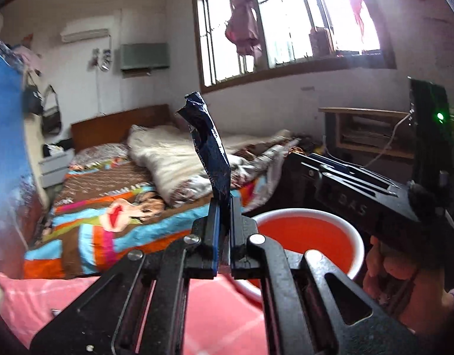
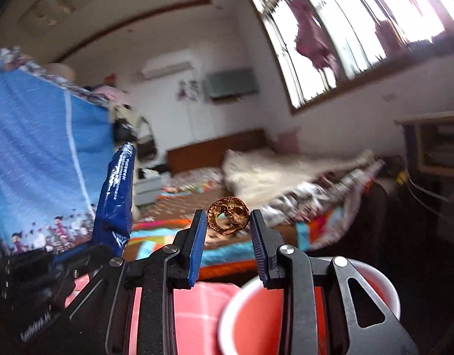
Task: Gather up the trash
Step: 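Carry the blue bag and apple slice over the red bucket and open both grippers, then move both grippers back over the bedspread toward the toothpaste tubes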
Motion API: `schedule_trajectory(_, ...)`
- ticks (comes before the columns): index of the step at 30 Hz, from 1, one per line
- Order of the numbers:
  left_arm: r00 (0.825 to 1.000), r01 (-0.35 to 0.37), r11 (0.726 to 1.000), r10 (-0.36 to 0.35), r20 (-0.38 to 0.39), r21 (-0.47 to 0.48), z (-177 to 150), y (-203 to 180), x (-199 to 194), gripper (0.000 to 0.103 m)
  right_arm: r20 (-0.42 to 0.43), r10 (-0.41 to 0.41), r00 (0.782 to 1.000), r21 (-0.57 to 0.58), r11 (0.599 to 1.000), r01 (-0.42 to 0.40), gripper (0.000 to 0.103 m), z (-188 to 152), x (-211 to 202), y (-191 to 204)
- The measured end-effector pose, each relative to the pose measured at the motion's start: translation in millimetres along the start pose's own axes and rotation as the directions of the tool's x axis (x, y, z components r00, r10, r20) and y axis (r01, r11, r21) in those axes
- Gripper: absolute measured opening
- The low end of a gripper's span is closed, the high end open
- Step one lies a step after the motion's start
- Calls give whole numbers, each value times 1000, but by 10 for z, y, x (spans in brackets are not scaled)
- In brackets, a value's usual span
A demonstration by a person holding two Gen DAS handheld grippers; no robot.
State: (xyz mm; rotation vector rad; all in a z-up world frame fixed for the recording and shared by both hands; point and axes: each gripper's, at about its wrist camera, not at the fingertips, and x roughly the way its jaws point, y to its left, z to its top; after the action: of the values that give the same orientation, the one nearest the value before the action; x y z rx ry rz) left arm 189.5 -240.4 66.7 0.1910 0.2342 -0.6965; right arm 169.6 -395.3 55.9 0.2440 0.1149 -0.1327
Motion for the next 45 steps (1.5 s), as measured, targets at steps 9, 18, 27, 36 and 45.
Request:
schedule_trajectory(9, 975, 122, 989, -135, -176, -85, -78, -214, 557, 37, -173, -98, 980, 25, 994, 104, 28, -145, 175, -418)
schedule_trajectory(18, 924, 162, 963, -225, -309, -215, -194, -295, 916, 39, -266, -120, 957, 46, 990, 137, 29, -277, 245, -561)
schedule_trajectory(27, 912, 135, 942, -239, -334, -307, -213, -190, 1018, 64, -314, -126, 941, 54, 987, 150, 29, -328, 329, -574)
schedule_trajectory(36, 958, 1, 944, -96, -270, -331, -207, 142, 683, 75, -294, -110, 949, 50, 990, 130, 40, -320, 342, -501)
schedule_trajectory(45, 981, -187, 918, 153, -123, -350, -135, 605, -58, 82, -118, -37, 992, 3, 999, 38, 56, -184, 134, -22)
